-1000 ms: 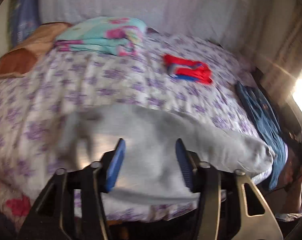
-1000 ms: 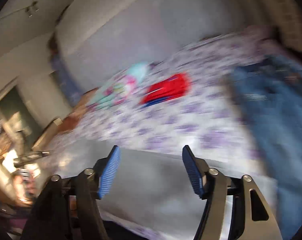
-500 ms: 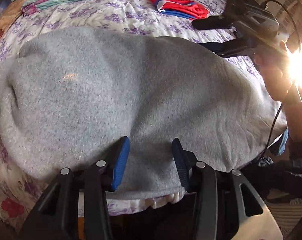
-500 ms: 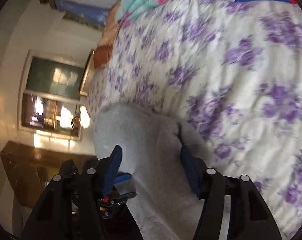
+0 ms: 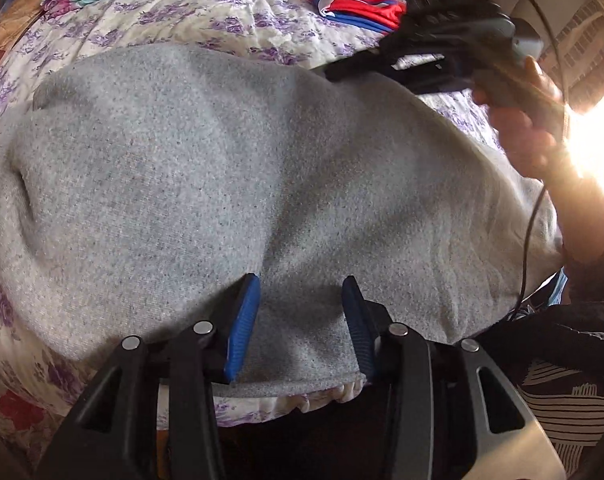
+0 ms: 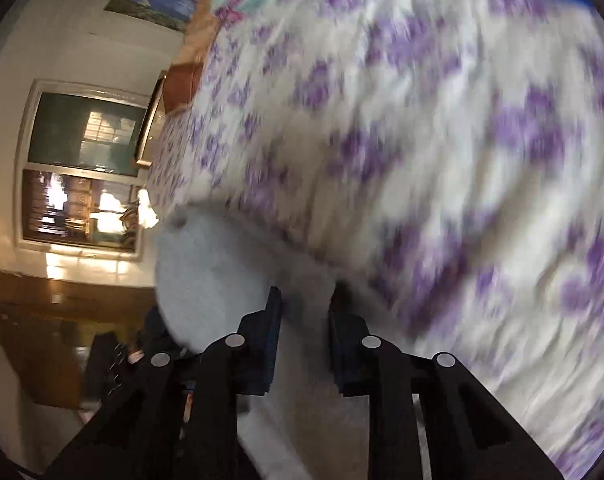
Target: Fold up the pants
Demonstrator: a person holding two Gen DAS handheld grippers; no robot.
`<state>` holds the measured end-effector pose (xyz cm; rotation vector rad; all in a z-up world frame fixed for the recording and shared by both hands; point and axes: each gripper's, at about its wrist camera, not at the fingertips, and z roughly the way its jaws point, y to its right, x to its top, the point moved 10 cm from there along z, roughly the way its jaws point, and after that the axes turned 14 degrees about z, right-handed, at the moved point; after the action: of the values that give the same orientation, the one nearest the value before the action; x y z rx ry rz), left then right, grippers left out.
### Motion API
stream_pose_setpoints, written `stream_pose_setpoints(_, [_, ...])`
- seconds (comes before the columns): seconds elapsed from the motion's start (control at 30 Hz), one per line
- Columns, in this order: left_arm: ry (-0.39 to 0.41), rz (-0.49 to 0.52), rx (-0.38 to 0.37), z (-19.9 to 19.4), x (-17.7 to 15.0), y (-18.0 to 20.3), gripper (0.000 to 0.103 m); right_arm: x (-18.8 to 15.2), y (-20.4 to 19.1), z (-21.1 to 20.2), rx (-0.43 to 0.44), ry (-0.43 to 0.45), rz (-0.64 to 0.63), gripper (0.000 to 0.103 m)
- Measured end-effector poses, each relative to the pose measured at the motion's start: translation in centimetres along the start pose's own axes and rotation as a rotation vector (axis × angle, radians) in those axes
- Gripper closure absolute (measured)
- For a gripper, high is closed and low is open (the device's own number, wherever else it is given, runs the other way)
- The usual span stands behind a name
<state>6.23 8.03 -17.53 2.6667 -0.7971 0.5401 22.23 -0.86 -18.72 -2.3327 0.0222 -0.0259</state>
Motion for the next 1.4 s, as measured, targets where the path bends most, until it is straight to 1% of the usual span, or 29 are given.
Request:
stream_pose_setpoints(0.07, [0.008, -0.003, -0.003, -0.1, -0.2, -0.1, 0.061, 0.5, 0.7, 0.2, 0.037, 0.016, 0.038, 0.093])
stream_pose_setpoints(0.13, [0.016, -0.006, -0.014, -0.2, -0.3, -0.2, 0.061, 0.5, 1.8, -0.6, 0.001, 0.082, 0.022, 0.094])
stream_pose_setpoints(0.17, [0.017, -0.007, -0.017, -0.2, -0.4, -0.1, 0.061, 0.4, 2.6, -1.4, -0.065, 0.138, -0.002, 0.099])
stream_pose_setpoints(0.23, [0.018, -0.005, -0.017, -0.2, -0.5, -0.2, 0.061, 2.0, 5.4, -4.9, -0.279, 0.329, 0.0, 0.102])
stream_pose_setpoints(0.27, [0.019, 0.003, -0.01, -0.3, -0.4, -0.1, 0.062, 2.6, 6.3, -6.4, -0.266, 0.372, 0.041, 0.099])
stream_pose_setpoints(0.3, [0.022, 0.016, 0.004, -0.6, -0.3, 0.0, 0.062, 2.2, 6.4, -7.5, -0.187, 0.364, 0.08, 0.099])
stream_pose_setpoints(0.33, [0.036, 0.05, 0.035, -1.4, 0.1, 0.3, 0.061, 1.4, 5.3, -8.4, -0.12, 0.366, 0.057, 0.099])
stream_pose_setpoints(0.4, [0.102, 0.106, 0.094, -3.7, 1.3, 0.5, 0.06, -1.3, 1.9, -9.7, -0.072, 0.386, -0.062, 0.099])
stream_pose_setpoints(0.43, [0.161, 0.123, 0.118, -5.5, 2.5, 0.5, 0.055, -3.0, 0.2, -9.6, -0.048, 0.378, -0.104, 0.098])
stream_pose_setpoints(0.47, [0.195, 0.115, 0.142, -6.6, 3.5, 0.1, 0.041, -5.0, -1.4, -9.1, 0.0, 0.347, -0.137, 0.09])
stream_pose_setpoints(0.5, [0.226, 0.089, 0.172, -7.4, 4.4, -0.9, 0.031, -6.6, -2.5, -8.5, 0.035, 0.316, -0.162, 0.08])
stream_pose_setpoints(0.53, [0.245, 0.064, 0.187, -7.6, 5.1, -1.8, 0.021, -8.0, -3.0, -7.3, 0.025, 0.302, -0.177, 0.056])
stream_pose_setpoints(0.57, [0.25, 0.045, 0.204, -7.0, 5.7, -3.1, 0.021, -8.9, -2.6, -6.0, -0.035, 0.308, -0.179, 0.052])
stream_pose_setpoints(0.63, [0.196, 0.009, 0.313, -4.4, 5.6, -7.0, 0.025, -9.2, 1.3, -4.0, -0.229, 0.34, -0.145, 0.062])
stream_pose_setpoints(0.67, [0.14, -0.052, 0.319, -1.8, 4.6, -10.2, 0.041, -8.7, 3.7, -3.4, -0.262, 0.362, -0.105, 0.09])
stream_pose_setpoints(0.7, [0.138, -0.103, 0.256, -0.4, 3.8, -11.8, 0.043, -8.4, 5.1, -3.8, -0.232, 0.378, -0.06, 0.103])
stream_pose_setpoints(0.73, [0.192, -0.108, 0.229, -0.8, 3.8, -12.2, 0.047, -8.4, 6.0, -4.8, -0.151, 0.4, 0.004, 0.103])
stream_pose_setpoints(0.77, [0.207, -0.098, 0.243, -1.4, 3.7, -11.9, 0.048, -8.9, 6.6, -6.6, -0.083, 0.43, 0.064, 0.094])
stream_pose_setpoints(0.83, [0.21, -0.103, 0.25, -2.6, 3.5, -10.9, 0.047, -12.2, 5.9, -11.4, -0.008, 0.561, 0.037, 0.072])
stream_pose_setpoints(0.87, [0.227, -0.108, 0.229, -3.3, 3.5, -10.3, 0.038, -14.3, 5.6, -14.0, 0.004, 0.649, 0.006, 0.039])
stream_pose_setpoints(0.93, [0.267, -0.115, 0.192, -4.7, 3.7, -9.0, 0.033, -18.9, 6.4, -19.6, -0.011, 0.862, -0.021, 0.021])
stream_pose_setpoints(1.0, [0.313, -0.08, 0.148, -6.0, 4.6, -6.4, 0.033, -24.5, 8.5, -24.5, -0.057, 1.055, -0.006, 0.02])
stream_pose_setpoints(1.03, [0.327, -0.062, 0.137, -6.2, 4.7, -5.5, 0.03, -27.3, 10.5, -26.4, -0.087, 1.136, 0.053, 0.02])
stream_pose_setpoints(1.1, [0.346, -0.021, 0.093, -6.1, 5.7, -2.7, 0.023, -31.2, 14.4, -28.6, -0.103, 1.236, 0.204, 0.02])
stream_pose_setpoints(1.17, [0.341, 0.032, 0.016, -4.9, 6.6, 0.8, 0.022, -34.1, 18.0, -29.0, -0.047, 1.292, 0.341, 0.02])
stream_pose_setpoints(1.23, [0.322, 0.094, -0.003, -3.5, 7.0, 3.9, 0.022, -35.2, 20.9, -28.8, 0.011, 1.291, 0.44, 0.019])
stream_pose_setpoints(1.27, [0.308, 0.11, -0.004, -2.8, 6.9, 5.0, 0.022, -35.1, 21.6, -28.2, 0.074, 1.278, 0.462, 0.019])
stream_pose_setpoints(1.3, [0.292, 0.119, -0.018, -2.0, 6.9, 6.1, 0.022, -34.8, 22.1, -27.7, 0.096, 1.269, 0.472, 0.019])
stream_pose_setpoints(1.4, [0.228, 0.112, -0.052, 1.0, 6.0, 8.0, 0.022, -33.1, 24.4, -25.9, 0.084, 1.206, 0.54, 0.019])
